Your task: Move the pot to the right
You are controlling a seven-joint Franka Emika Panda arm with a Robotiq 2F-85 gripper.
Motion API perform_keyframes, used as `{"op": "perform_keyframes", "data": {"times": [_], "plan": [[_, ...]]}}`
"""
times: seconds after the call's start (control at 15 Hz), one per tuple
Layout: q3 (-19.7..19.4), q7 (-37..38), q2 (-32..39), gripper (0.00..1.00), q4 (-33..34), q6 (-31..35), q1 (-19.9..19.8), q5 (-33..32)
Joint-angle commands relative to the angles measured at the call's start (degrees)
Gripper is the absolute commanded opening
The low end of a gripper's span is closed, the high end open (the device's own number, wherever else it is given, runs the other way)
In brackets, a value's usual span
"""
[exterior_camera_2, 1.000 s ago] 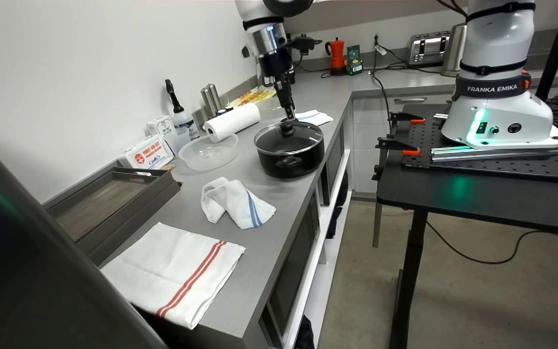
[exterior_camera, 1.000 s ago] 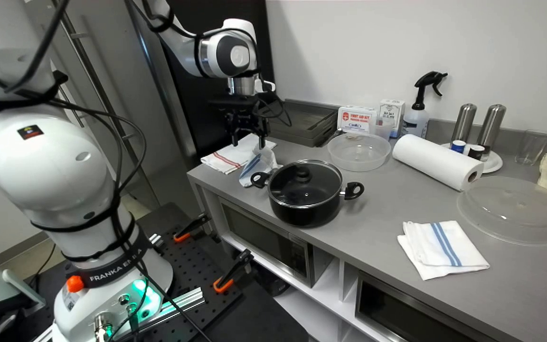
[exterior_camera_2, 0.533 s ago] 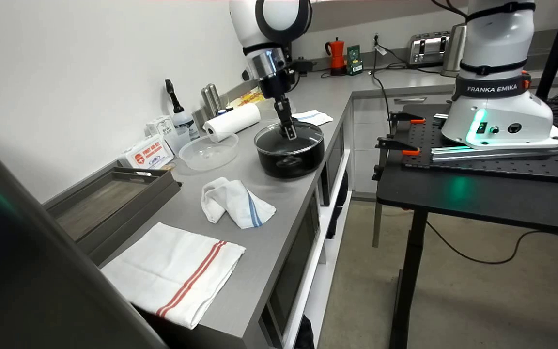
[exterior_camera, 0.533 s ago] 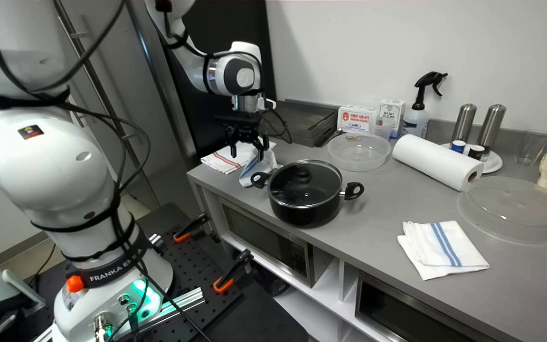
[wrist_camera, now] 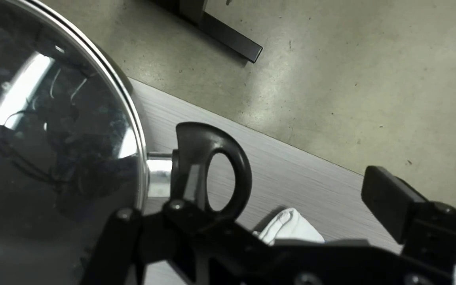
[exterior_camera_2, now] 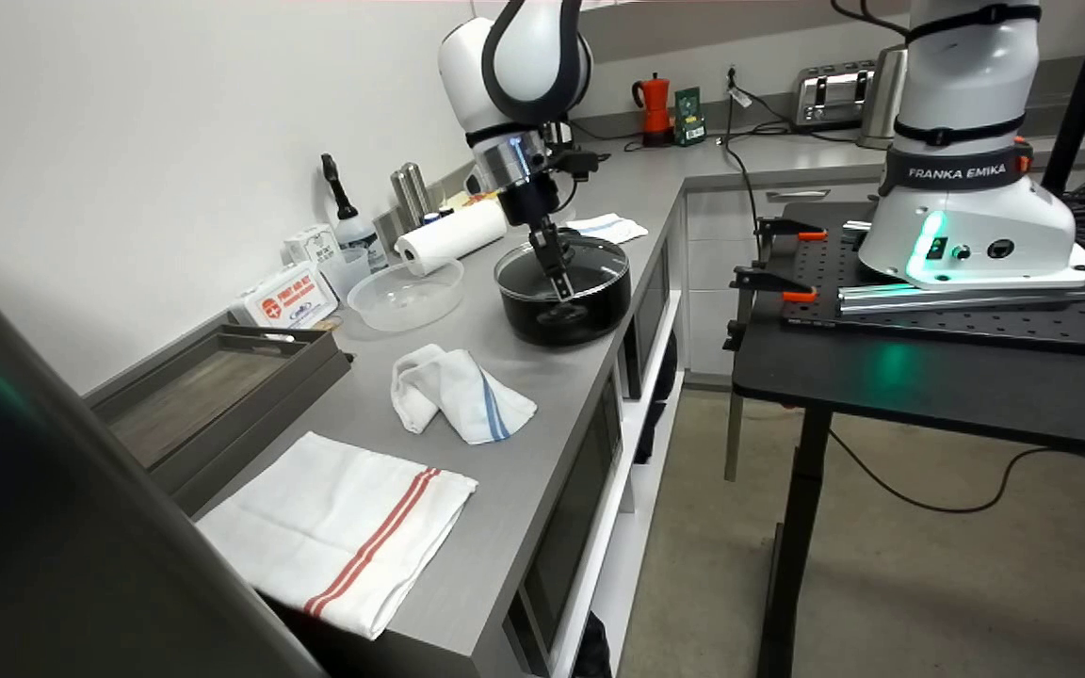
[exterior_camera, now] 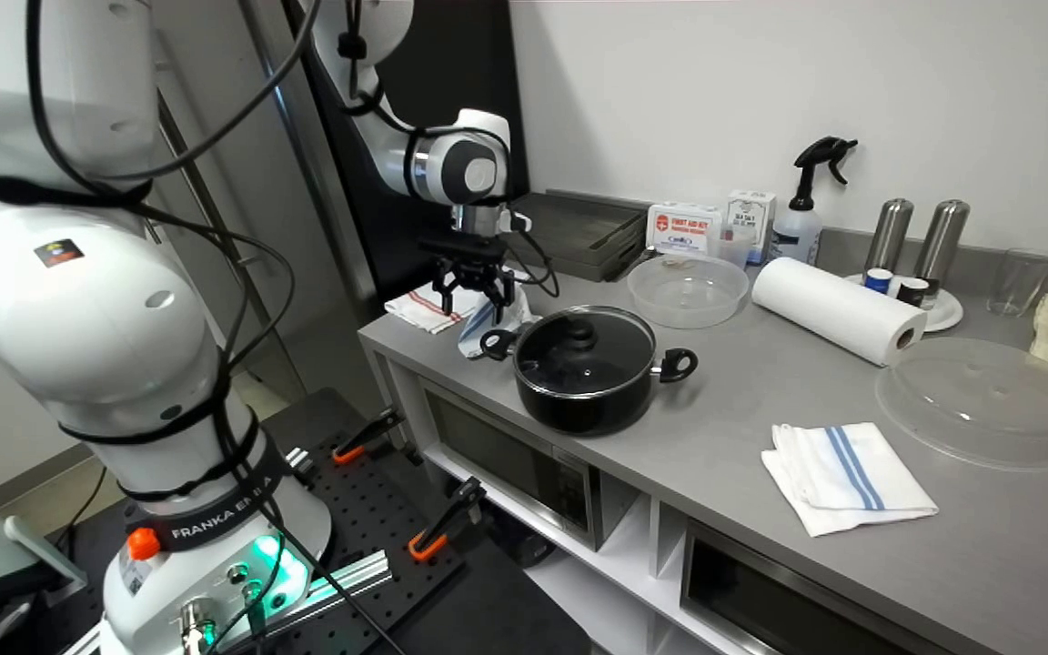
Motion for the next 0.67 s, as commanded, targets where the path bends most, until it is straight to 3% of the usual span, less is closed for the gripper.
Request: {"op": "perform_keyframes", "data": {"times": [0.0, 0.6], "plan": [[0.8, -2.1, 2.9, 1.00, 1.7, 0.3, -0.4, 1.3], [2.0, -2.2, 5.6, 1.00, 1.5, 0.9, 0.1, 0.7]]}}
